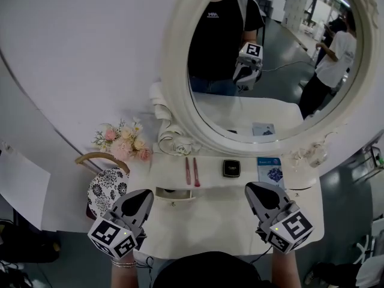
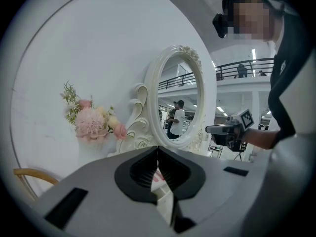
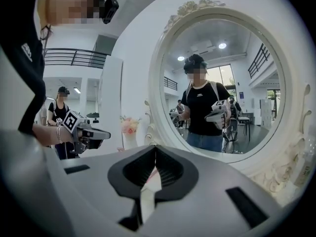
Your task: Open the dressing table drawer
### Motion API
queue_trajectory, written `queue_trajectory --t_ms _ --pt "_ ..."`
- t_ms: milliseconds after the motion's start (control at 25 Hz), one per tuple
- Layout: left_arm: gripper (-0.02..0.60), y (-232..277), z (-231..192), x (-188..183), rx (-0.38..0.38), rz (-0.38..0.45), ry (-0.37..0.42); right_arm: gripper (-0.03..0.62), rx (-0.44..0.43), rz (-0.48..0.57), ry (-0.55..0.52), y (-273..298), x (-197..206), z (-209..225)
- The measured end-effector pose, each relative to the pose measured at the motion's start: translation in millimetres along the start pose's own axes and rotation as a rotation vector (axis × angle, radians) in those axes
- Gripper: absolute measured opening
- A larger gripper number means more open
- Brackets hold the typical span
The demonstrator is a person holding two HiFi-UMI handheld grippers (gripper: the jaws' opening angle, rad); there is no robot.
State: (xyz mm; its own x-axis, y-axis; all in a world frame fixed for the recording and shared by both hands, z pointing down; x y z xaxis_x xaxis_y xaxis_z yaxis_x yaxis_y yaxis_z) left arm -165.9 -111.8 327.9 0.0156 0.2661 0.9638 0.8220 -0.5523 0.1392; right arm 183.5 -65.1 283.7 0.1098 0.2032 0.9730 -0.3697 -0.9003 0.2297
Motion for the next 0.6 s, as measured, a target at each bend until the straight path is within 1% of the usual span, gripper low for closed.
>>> queue_trajectory --t_ms 360,600 --pt "0.018 -1.9 0.6 -10.1 -0.007 0.026 0.039 0.018 -0.002 0.015 -0.031 9.2 -9.0 -0.6" --pt "0.018 -4.7 1.1 -15.7 -0.021 0.034 0.040 0.018 0.000 0.009 -0.028 5.7 -13.4 -3.2"
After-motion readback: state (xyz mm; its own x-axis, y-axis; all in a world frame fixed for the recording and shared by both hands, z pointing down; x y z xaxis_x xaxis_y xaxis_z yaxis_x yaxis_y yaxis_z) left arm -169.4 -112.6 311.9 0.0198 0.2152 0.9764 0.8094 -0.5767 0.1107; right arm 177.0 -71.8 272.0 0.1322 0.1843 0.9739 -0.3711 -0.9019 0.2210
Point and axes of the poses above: the fingertips, and each gripper's own axes: y forward along the fingers, z to its right, x out of its underside, the point moved 9 cm from there along -y, backward along the fingers, and after that the axes turned 9 degrees about x, right-handed, at the moved point
